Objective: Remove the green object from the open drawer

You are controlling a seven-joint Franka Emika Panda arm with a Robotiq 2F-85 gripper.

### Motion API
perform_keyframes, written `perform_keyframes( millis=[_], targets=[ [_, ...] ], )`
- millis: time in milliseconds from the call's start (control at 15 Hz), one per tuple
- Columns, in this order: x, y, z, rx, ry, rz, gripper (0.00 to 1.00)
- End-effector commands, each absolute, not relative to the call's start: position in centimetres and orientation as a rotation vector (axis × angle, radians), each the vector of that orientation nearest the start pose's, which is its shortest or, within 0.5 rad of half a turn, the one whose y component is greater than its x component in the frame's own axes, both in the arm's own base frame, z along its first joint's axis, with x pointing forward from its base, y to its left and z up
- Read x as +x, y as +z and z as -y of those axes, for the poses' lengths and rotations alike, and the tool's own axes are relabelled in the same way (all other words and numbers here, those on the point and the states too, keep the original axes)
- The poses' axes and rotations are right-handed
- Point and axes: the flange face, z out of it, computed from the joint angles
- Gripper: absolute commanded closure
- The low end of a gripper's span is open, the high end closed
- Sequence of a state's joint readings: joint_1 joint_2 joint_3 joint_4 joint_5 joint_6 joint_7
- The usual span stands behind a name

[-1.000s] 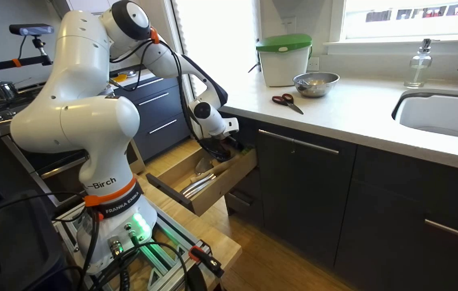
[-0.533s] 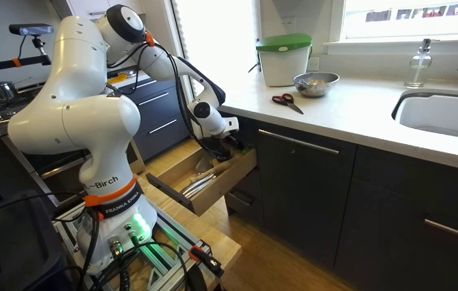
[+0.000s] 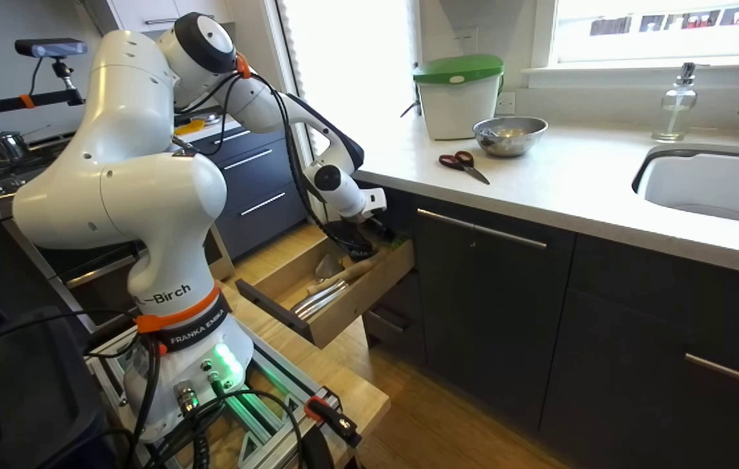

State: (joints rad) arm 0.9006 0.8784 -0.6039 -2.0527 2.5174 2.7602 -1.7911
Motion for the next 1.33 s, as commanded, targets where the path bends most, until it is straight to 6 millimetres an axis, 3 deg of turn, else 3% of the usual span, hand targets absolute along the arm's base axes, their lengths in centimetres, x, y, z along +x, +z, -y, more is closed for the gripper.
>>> perform_keyframes(
  millis=[0,333,667,933,1267],
  targets=[
    [51.1,4.5,-8.4,-2.871,-0.903,-0.075,0.00],
    [53.0,3.8,-7.2,-2.875,-0.947,-0.100,0.00],
    [53.0,1.8,-7.4,-2.866,-0.914,-0.125,0.00],
    [53.9,2.0,-7.3,-2.865,-0.941,-0.109,0.00],
    [52.5,0.5,-7.3,-2.913,-0.894,-0.115,0.00]
  ],
)
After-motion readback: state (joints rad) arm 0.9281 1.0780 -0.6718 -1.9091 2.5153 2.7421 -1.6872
